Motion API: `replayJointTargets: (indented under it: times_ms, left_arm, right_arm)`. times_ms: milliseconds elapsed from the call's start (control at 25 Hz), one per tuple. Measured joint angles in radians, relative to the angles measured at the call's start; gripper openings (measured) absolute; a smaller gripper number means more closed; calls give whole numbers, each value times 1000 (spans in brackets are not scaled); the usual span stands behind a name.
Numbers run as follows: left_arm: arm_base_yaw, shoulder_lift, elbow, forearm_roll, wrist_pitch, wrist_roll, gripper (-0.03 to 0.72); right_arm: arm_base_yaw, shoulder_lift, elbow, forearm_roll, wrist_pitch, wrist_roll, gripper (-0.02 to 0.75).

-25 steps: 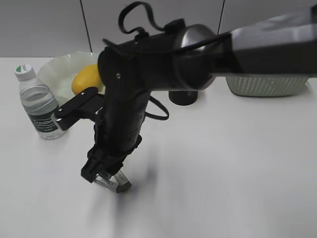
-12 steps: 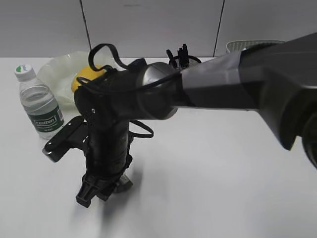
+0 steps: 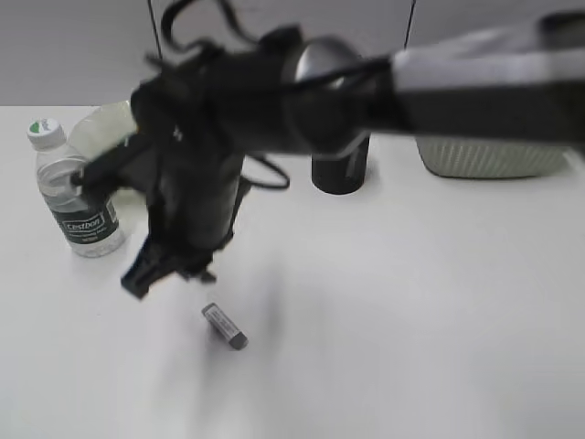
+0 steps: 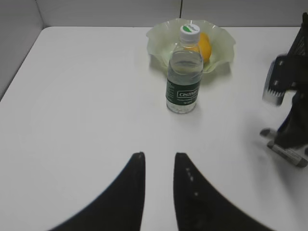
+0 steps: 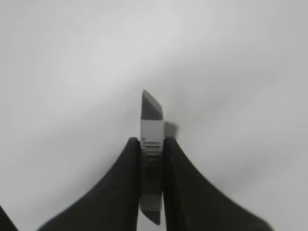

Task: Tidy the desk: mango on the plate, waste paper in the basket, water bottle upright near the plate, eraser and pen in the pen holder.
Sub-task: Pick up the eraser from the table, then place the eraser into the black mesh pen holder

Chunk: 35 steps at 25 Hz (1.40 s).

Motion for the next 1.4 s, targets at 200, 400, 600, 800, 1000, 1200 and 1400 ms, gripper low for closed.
replayJointTargets:
  times_ms: [200,400,600,800,1000,1200,1400]
  left_arm:
    - [0,0,0,0,0,0,160]
    - [0,0,0,0,0,0,160]
    - [0,0,0,0,0,0,160]
    - [0,0,0,0,0,0,160]
    - [0,0,0,0,0,0,160]
    - [0,0,0,0,0,0,160]
    - [0,0,0,0,0,-1,160]
  right_arm:
    - [-230,-156,-3,-128,-98,141,104]
    - [-454,-123,2,-98,-254,154,104]
    - [-479,-88,2,-103,-403,154,104]
    - [-479,-72,2,-122,-451,154,104]
    - [-479,-67,2,-163,-456,154,104]
    - [-479,-56,2,-176,-462,154,264]
    - [-479,-51,2,-199,-456,154,541]
